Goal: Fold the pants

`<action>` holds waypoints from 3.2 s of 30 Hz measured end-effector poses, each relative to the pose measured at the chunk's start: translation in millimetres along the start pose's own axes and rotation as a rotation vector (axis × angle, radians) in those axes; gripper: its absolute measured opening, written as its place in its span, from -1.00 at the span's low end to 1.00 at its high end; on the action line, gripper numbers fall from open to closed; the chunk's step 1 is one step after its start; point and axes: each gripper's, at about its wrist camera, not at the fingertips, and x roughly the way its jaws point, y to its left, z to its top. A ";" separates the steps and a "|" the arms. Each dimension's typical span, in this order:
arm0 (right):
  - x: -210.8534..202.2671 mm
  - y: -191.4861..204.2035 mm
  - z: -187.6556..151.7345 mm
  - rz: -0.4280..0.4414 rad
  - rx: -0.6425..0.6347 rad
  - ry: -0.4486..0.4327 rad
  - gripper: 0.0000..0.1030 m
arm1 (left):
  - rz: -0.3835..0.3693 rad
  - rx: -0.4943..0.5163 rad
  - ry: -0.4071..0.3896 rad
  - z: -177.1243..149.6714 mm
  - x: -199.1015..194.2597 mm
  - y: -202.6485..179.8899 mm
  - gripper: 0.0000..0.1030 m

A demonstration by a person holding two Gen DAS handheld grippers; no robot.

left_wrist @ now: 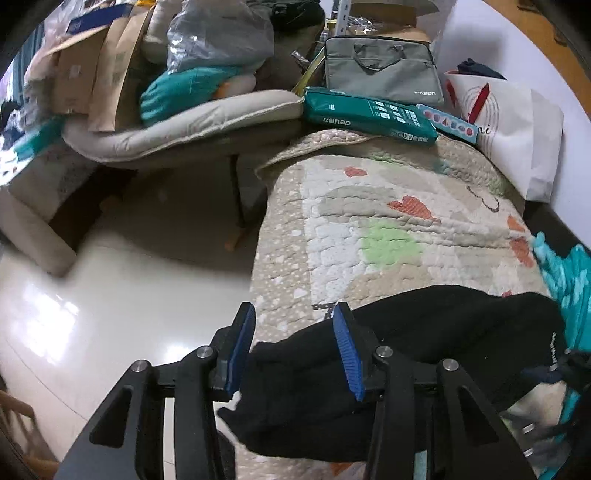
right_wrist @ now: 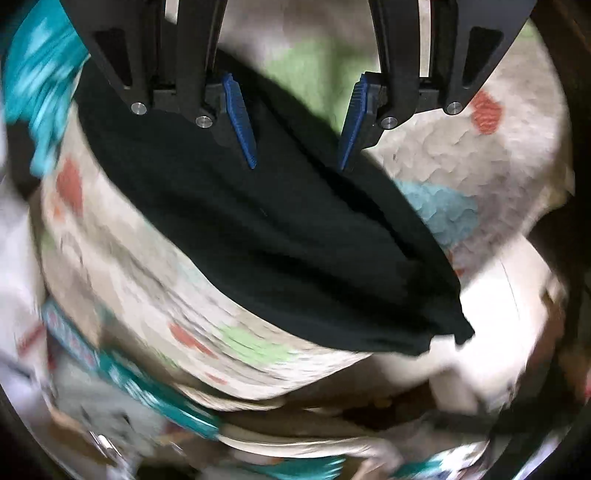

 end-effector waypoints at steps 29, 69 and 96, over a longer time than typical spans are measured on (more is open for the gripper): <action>-22.3 -254.0 -109.9 -0.057 0.876 0.097 0.45 | -0.116 -0.155 0.118 -15.4 27.7 4.1 -0.13; -48.4 -207.3 -81.8 -0.296 0.802 -0.038 0.45 | -0.087 -0.577 0.166 -55.0 33.6 97.4 -0.13; 124.6 116.9 241.4 0.246 -0.181 0.178 -0.40 | -0.272 -0.680 0.274 -102.7 50.6 72.2 -0.64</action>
